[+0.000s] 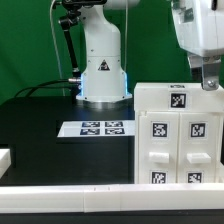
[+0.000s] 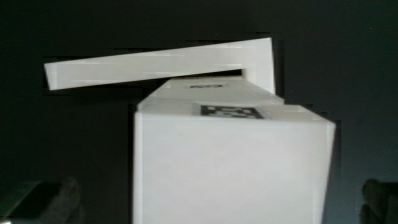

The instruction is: Assemble cabinet

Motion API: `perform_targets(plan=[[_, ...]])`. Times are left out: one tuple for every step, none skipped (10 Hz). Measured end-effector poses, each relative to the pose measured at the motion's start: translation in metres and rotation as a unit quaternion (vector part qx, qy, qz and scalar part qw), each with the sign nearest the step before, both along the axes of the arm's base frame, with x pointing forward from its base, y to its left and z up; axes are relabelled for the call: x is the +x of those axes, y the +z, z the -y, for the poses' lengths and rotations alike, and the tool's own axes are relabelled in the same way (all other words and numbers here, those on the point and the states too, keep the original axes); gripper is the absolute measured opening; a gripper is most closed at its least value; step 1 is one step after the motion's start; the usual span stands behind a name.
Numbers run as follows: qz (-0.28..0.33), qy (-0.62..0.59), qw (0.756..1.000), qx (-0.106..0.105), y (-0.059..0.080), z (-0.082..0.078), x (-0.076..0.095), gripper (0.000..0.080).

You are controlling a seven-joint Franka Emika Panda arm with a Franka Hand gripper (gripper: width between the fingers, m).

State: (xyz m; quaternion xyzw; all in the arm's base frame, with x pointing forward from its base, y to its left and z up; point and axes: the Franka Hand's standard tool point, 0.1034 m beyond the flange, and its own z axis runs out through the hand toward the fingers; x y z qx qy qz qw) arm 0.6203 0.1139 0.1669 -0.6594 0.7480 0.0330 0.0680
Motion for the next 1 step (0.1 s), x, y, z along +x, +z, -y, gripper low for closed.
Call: perform_targets(plan=[[0.000,0.001,1.000,0.000,0.0000,-0.0002,0.0000,0.0796]])
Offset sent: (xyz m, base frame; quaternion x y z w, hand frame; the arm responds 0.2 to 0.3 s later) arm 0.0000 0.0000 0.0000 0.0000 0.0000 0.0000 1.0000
